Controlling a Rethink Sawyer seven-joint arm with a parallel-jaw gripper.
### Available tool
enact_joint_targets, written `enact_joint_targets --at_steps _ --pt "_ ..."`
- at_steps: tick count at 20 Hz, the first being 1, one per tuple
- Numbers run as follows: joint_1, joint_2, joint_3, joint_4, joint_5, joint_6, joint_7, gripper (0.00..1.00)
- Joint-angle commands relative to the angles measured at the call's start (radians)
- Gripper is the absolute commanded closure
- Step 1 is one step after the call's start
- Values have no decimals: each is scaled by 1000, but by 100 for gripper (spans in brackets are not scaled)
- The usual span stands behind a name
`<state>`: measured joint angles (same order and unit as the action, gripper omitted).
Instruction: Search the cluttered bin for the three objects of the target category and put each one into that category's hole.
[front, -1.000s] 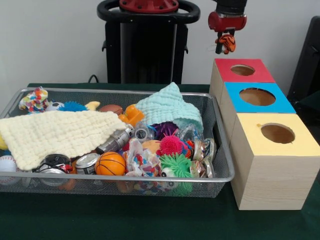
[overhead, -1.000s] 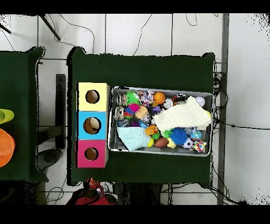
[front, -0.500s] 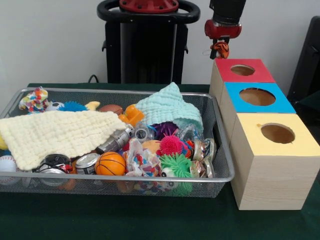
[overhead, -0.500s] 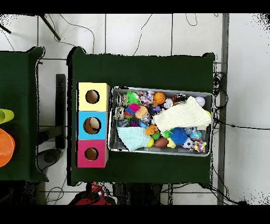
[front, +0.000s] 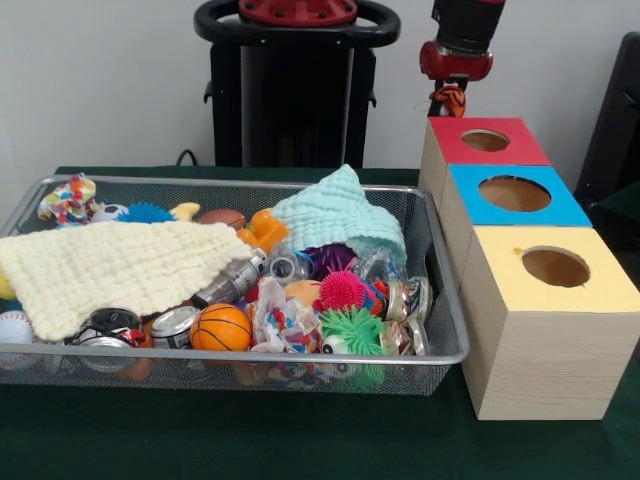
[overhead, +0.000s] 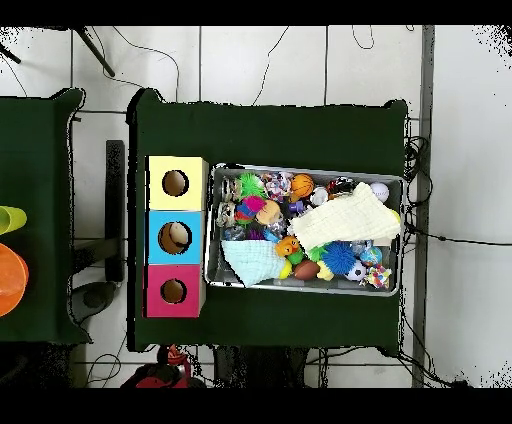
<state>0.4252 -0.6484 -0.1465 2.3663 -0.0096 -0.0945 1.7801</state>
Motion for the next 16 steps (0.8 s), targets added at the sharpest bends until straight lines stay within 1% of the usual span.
enact_joint_targets --at_steps 1,3,5,8,11,14,16 --pt "-17 -7 24 -114 99 21 218 100" --pt "-29 -57 35 -85 93 52 208 100" --pt "-43 -127 49 -55 86 104 199 100" --pt "-62 -261 71 -13 80 227 188 100" --pt "-77 -367 90 2 83 341 182 100" --pt "-79 -433 92 -8 89 432 174 100" --pt "-77 -443 85 -28 92 465 168 100"
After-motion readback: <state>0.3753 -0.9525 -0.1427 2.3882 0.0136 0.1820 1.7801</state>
